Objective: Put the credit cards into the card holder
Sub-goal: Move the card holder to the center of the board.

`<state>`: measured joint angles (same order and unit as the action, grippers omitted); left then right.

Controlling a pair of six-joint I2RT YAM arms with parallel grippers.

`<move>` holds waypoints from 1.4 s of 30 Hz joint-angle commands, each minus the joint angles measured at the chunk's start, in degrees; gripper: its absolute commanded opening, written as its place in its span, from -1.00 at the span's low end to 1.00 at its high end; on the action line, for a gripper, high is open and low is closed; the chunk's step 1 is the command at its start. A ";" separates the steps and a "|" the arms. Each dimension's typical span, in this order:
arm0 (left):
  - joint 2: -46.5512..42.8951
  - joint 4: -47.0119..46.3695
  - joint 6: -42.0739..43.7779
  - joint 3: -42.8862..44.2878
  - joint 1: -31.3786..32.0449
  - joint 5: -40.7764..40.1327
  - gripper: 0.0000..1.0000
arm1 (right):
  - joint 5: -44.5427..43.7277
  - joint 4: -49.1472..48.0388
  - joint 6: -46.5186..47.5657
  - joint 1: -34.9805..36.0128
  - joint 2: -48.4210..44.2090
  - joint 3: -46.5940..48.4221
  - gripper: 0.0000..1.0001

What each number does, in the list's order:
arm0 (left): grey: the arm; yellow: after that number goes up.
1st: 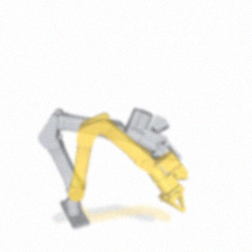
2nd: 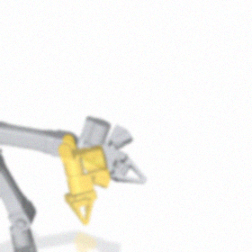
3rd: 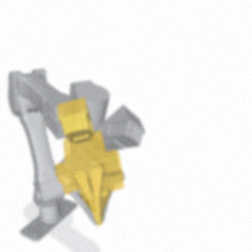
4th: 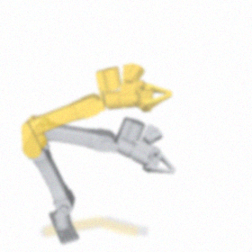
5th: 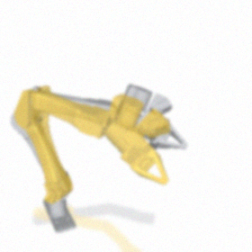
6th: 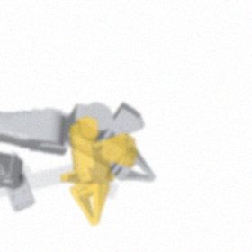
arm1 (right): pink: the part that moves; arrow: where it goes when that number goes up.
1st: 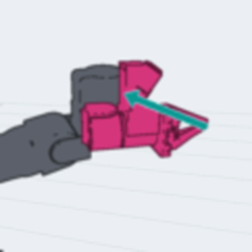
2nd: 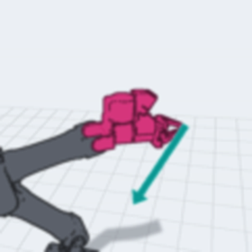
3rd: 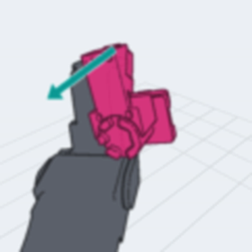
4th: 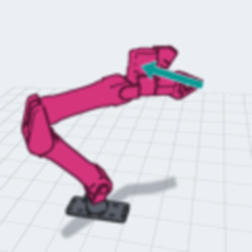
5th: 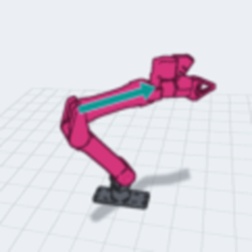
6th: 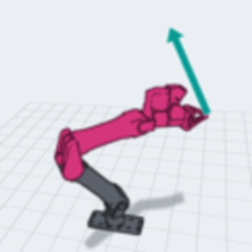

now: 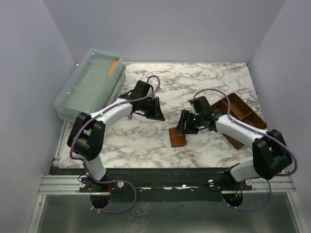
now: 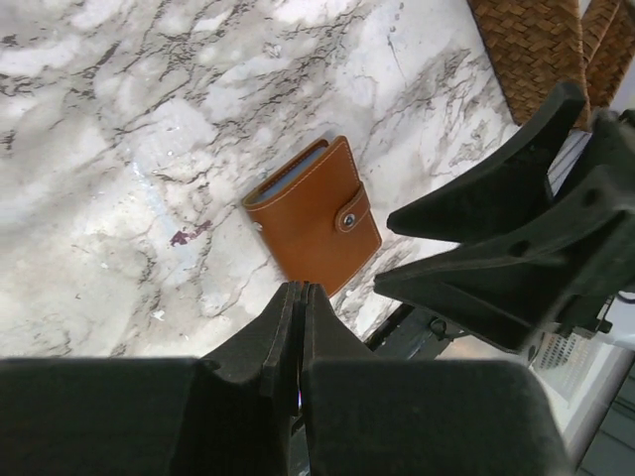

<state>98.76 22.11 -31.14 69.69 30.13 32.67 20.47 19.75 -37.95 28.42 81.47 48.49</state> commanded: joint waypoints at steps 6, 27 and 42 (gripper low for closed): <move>1.92 0.61 2.58 -1.88 -0.69 0.49 -0.86 | -12.68 5.44 1.52 2.64 4.74 -0.67 0.14; -5.74 -0.03 4.40 -3.62 -1.11 -11.10 -0.76 | -3.76 -12.70 -7.52 11.88 14.32 3.93 -0.10; -13.16 -4.94 3.92 -7.35 -1.39 -16.13 -0.66 | -10.52 -2.27 -0.37 12.75 10.51 5.48 0.34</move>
<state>88.66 19.20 -27.75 63.53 28.97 20.05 11.40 16.05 -40.27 38.39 90.28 54.94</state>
